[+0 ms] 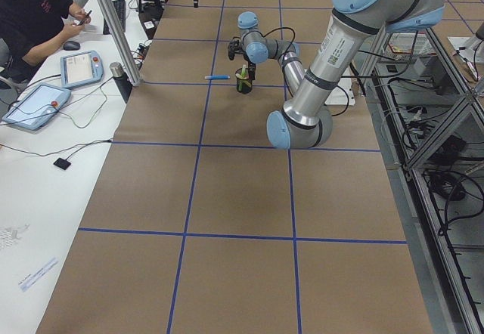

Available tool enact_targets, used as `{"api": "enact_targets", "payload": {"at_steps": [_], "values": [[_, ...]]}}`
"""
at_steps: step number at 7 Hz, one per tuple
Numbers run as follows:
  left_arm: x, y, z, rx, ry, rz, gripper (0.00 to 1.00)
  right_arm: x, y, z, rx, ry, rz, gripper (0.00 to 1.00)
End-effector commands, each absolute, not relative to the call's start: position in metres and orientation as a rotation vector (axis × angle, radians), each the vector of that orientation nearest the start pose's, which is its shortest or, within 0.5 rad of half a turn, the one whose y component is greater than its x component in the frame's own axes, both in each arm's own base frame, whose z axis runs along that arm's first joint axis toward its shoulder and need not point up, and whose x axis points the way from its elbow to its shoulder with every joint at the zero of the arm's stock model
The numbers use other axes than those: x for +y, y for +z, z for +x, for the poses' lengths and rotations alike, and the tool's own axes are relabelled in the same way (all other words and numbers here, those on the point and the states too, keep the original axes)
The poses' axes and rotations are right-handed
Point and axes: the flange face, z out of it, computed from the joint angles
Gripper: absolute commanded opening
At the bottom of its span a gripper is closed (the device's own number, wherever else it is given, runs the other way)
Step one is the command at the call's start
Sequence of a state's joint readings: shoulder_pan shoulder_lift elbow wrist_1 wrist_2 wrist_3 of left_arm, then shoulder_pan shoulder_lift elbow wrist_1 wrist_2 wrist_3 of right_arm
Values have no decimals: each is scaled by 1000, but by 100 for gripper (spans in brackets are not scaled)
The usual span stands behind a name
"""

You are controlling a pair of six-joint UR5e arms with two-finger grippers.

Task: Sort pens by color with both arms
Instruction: 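Lower the left gripper over the pens in the cup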

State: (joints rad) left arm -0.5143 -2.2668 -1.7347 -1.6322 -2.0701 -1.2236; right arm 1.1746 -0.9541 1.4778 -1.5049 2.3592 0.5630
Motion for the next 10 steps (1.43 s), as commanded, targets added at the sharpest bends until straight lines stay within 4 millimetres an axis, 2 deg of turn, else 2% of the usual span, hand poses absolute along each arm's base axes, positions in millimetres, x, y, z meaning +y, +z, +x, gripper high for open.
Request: {"api": "enact_targets", "payload": {"at_steps": [1,6,10], "values": [[-399,168,539,1004,89,-44,62,-677,313,-215,-930,-73,133,99],[-399,168,541,1005,95,-43,39,-677,313,-216,-930,-74,130,99],[-402,172,543,996,142,-20,36,-673,307,-214,-928,-71,125,99]]}}
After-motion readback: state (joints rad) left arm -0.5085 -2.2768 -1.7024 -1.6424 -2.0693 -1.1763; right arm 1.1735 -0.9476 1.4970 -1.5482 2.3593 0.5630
